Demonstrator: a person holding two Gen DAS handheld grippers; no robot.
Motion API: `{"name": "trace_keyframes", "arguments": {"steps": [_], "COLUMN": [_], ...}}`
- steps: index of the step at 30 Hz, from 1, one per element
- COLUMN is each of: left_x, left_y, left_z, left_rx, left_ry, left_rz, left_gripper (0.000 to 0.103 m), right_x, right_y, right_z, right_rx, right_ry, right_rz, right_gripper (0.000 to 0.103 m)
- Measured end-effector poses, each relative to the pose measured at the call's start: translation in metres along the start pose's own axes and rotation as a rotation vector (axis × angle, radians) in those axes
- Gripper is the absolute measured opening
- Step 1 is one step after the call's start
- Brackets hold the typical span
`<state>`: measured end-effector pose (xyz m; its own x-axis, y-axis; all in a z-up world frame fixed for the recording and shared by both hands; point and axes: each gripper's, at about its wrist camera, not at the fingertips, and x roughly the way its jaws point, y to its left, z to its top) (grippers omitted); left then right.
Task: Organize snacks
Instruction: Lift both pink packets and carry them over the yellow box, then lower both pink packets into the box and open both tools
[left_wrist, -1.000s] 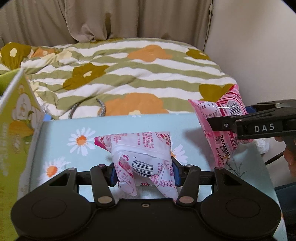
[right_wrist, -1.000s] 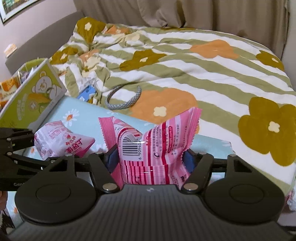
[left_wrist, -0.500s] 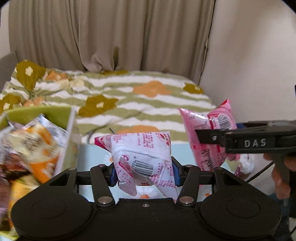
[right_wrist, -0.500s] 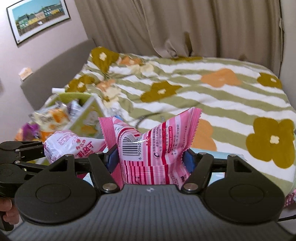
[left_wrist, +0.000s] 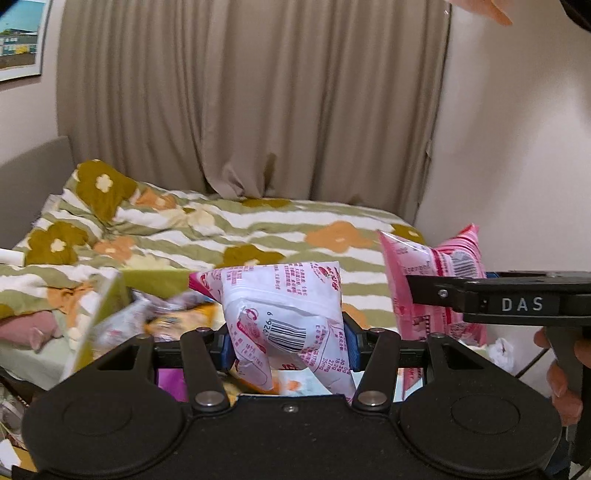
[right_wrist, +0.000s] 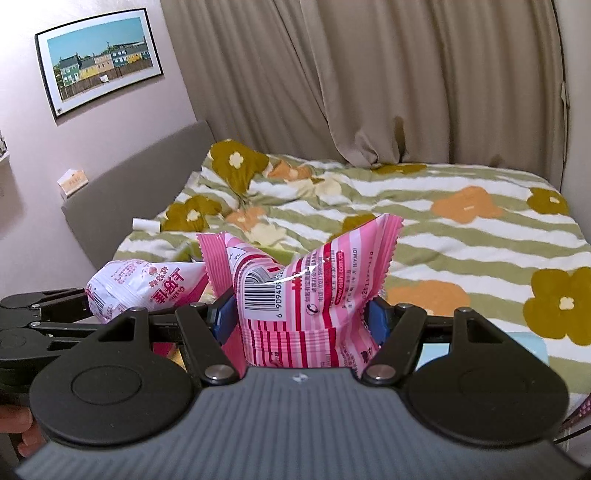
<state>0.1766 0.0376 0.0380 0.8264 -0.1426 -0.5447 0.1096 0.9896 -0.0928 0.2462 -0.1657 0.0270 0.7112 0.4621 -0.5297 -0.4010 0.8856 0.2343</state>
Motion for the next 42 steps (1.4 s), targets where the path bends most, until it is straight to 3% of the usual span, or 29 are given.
{"name": "trace_keyframes", "arguments": {"steps": [7, 15, 20, 21, 24, 42], "left_x": [-0.005, 0.045, 0.071, 0.075, 0.082, 0.03], "left_y": [0.072, 0.134, 0.148, 0.15, 0.152, 0.165], "left_z": [0.014, 0.025, 0.024, 0.024, 0.023, 0.002], "left_rx": [0.006, 0.005, -0.015, -0.027, -0.031, -0.048], "left_ry": [-0.012, 0.062, 0.111, 0.115, 0.126, 0.089], "left_rz": [0.028, -0.012, -0.04, -0.048, -0.033, 0.085], "left_gripper": [0.057, 0.057, 0.06, 0.065, 0.096, 0.099], "right_x": [0.021, 0.06, 0.076, 0.078, 0.085, 0.112], "right_y": [0.061, 0.101, 0.115, 0.114, 0.114, 0.125], "right_z": [0.005, 0.005, 0.004, 0.005, 0.007, 0.028], "right_rx": [0.026, 0.08, 0.09, 0.092, 0.095, 0.059], "right_ry": [-0.01, 0.016, 0.041, 0.044, 0.051, 0.049], "right_rz": [-0.019, -0.053, -0.065, -0.065, -0.062, 0.0], "right_gripper": [0.083, 0.084, 0.084, 0.084, 0.084, 0.086]}}
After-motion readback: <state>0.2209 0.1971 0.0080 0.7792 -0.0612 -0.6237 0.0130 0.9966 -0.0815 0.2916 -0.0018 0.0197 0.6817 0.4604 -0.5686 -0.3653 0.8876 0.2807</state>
